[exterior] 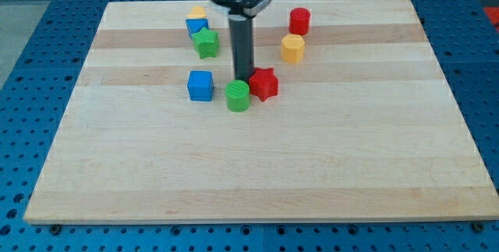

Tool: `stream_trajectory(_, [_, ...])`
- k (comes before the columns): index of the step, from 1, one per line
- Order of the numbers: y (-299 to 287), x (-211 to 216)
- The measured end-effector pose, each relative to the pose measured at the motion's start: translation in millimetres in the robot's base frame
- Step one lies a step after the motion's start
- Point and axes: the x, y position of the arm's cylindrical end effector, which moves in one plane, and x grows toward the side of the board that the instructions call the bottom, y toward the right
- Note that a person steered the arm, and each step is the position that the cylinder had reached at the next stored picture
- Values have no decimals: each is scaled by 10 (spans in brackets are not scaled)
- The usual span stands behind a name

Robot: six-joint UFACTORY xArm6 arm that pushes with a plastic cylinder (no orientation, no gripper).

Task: Slide the green star a bit left

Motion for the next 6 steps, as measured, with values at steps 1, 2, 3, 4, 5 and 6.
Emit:
stream_trajectory(1, [64, -178])
stream_trajectory(2, [-34, -436])
stream_trajectory(3, [-275, -704])
stream_trajectory(4, [-338, -712])
stream_trajectory(5, [-408, -690])
stream_trajectory(6, [-500, -593])
